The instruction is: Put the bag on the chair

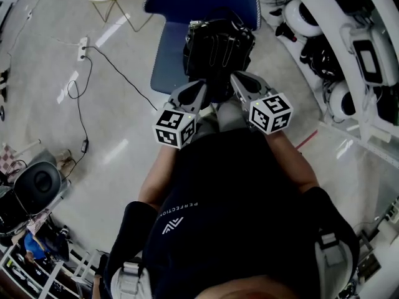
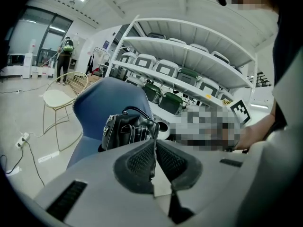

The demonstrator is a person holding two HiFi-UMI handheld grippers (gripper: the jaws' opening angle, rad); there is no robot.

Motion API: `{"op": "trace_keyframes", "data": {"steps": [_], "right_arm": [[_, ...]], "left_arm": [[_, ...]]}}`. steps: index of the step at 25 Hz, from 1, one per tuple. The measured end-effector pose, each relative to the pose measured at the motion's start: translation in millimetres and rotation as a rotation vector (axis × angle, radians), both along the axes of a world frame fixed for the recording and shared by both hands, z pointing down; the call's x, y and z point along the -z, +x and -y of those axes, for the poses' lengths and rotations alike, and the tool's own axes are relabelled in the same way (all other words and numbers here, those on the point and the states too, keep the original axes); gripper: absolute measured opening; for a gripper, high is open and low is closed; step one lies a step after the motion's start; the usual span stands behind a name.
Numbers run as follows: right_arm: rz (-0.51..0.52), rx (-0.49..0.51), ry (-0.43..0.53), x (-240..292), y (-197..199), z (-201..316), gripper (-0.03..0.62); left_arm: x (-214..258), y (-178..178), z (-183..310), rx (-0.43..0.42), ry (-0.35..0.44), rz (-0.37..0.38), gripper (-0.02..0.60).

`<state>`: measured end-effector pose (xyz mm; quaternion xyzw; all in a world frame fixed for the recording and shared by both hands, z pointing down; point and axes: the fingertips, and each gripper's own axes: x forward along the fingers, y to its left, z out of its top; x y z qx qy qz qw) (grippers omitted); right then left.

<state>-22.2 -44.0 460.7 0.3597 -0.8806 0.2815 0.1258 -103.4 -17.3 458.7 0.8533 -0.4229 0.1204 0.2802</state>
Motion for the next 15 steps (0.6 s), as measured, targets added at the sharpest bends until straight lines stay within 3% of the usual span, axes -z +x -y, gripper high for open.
{"op": "trace_keyframes", "data": {"steps": [15], "right_arm": [[0.007,-0.001,-0.019,-7,4,16,0.046]], "left_arm": [[-5,11,17,-0.062,-0.001,0.024,0.025]]}}
